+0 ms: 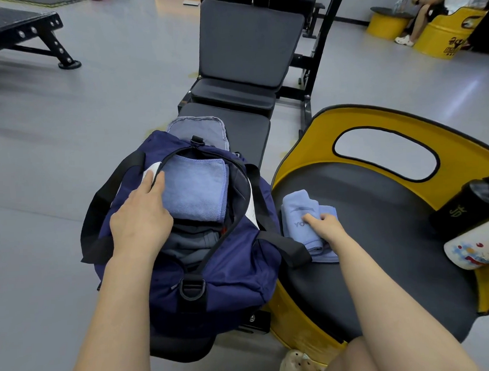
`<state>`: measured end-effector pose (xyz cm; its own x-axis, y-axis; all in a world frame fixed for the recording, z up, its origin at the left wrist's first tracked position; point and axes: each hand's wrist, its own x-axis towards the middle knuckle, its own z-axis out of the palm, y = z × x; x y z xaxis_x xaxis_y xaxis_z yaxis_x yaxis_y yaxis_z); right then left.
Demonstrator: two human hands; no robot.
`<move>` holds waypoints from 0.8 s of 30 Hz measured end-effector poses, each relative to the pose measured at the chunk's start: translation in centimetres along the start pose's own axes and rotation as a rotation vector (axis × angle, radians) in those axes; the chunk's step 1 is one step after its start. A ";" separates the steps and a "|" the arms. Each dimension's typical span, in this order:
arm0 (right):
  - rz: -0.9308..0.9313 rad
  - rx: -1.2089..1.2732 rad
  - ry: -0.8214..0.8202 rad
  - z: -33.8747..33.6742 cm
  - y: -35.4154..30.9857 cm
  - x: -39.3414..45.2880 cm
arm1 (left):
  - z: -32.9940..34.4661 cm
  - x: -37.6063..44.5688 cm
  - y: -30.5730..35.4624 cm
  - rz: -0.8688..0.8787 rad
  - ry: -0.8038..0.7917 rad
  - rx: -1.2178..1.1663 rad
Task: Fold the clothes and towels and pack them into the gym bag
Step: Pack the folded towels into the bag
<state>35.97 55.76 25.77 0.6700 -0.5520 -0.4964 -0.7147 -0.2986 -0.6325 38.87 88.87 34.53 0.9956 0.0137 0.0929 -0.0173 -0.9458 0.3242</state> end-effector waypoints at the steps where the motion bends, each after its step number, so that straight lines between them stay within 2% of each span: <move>1: -0.016 0.010 0.003 -0.1 -0.3 -0.2 | 0.0 0.1 -0.1 -0.011 -0.002 -0.011; 10: -0.214 0.043 0.133 -1.0 -3.2 -1.8 | -0.3 0.3 -0.5 -0.061 0.001 -0.088; 17: -0.503 0.203 0.258 -2.2 -7.9 -4.9 | -0.2 0.7 -1.2 -0.066 0.011 -0.130; 24: -0.720 0.296 0.145 -0.5 -12.3 -8.5 | -0.4 1.0 -1.5 -0.072 0.021 -0.207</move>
<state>38.97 63.74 38.01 0.8998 -0.4040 0.1648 -0.0187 -0.4129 -0.9106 39.85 90.40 34.49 0.9928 0.0875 0.0815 0.0329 -0.8554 0.5170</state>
